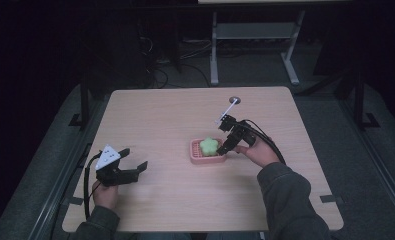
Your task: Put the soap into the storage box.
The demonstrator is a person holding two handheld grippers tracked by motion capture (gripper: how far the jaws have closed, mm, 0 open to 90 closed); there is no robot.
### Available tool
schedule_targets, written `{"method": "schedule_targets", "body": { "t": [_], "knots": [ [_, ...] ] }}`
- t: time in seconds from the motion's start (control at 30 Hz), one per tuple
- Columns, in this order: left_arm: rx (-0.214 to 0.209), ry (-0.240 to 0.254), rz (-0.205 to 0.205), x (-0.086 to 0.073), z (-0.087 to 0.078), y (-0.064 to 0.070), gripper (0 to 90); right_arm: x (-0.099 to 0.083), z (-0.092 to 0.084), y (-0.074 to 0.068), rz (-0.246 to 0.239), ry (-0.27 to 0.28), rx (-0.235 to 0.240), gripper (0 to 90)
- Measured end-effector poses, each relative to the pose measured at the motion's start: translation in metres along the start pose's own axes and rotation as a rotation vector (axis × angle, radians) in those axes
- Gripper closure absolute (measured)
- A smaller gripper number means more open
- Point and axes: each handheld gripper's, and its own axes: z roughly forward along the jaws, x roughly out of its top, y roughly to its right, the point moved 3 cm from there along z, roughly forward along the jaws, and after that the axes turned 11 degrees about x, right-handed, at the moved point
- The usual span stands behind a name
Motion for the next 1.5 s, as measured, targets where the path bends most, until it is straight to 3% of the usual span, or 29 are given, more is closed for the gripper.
{"method": "schedule_targets", "body": {
  "t": [0.37, 0.8, 1.5],
  "knots": [
    [-0.001, -0.006, 0.0, 0.0, 0.0, 0.0, 14.0, -0.015, -0.002, 0.004, 0.02, 0.003, 0.003, 24.6],
    [0.0, -0.004, -0.002, 0.0, 0.0, 0.0, 14.0, -0.02, -0.006, 0.001, 0.013, 0.001, 0.002, 24.6],
    [-0.003, -0.009, 0.003, -0.001, 0.0, 0.001, 14.0, -0.049, -0.007, 0.005, 0.052, 0.023, 0.023, 24.8]
  ]
}}
